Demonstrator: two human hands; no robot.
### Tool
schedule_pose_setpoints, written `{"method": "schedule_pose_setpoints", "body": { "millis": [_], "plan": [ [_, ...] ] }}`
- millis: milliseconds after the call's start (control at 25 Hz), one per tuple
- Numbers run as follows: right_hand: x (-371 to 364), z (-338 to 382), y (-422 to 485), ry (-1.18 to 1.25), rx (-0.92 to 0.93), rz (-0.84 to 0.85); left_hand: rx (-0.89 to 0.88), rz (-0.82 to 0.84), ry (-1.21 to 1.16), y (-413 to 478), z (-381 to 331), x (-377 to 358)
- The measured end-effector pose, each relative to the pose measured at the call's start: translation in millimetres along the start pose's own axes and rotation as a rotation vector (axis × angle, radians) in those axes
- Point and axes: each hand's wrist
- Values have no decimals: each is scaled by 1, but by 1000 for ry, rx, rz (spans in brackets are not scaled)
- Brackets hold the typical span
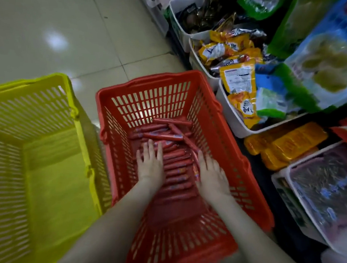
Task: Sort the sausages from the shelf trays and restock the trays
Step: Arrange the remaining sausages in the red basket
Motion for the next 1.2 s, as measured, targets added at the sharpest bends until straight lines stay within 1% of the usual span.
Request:
{"method": "schedule_pose_setpoints", "body": {
  "millis": [80, 160, 240, 280, 360, 400, 480, 560, 680, 840, 880, 960, 1040, 1080, 1160, 1200],
  "plan": [
    [-20, 4, 42, 45, 15, -10, -8, 36, 46, 34, 2, -20],
    [-39, 10, 81, 87, 68, 45, -24, 91, 76, 55, 0, -41],
    [-48, 15, 100, 157, 50, 157, -42, 86, 107, 52, -4, -48],
    [-51, 14, 105, 158, 25, 143, -53, 55, 123, 49, -6, -51],
    [-53, 15, 106, 75, -28, 59, -92, 75, 125, 41, -11, -50],
    [-54, 14, 102, 41, -50, 53, -105, 110, 106, 35, -12, -51],
    [-64, 10, 90, 54, -79, 95, -108, 151, 87, 25, -15, -60],
    [-77, 9, 74, 62, -61, 123, -92, 169, 92, 15, -19, -70],
    [-82, 7, 70, 40, -27, 106, -98, 192, 177, 6, -25, -77],
    [-74, 3, 73, 125, -72, 184, -72, 158, 213, 10, -30, -75],
    [-72, 4, 74, 171, -96, 174, -58, 160, 193, 12, -29, -75],
    [-70, 9, 77, 283, -151, 90, -24, 161, 117, 13, -26, -76],
    [-69, 14, 80, 385, -190, 26, 7, 116, 39, 6, -28, -79],
    [-70, 15, 80, 399, -193, 24, 4, 77, 34, -1, -32, -80],
    [-72, 14, 77, 324, -172, 54, -47, -63, 57, -17, -39, -82],
    [-72, 12, 75, 287, -158, 66, -70, -145, 24, -20, -40, -81]
  ]
}}
Point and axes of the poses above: each hand's wrist, its own y-axis towards the middle knuckle, its own x-axis out of the back of the hand, z = x × y, and after that the axes turned 2 degrees about -y, right-handed
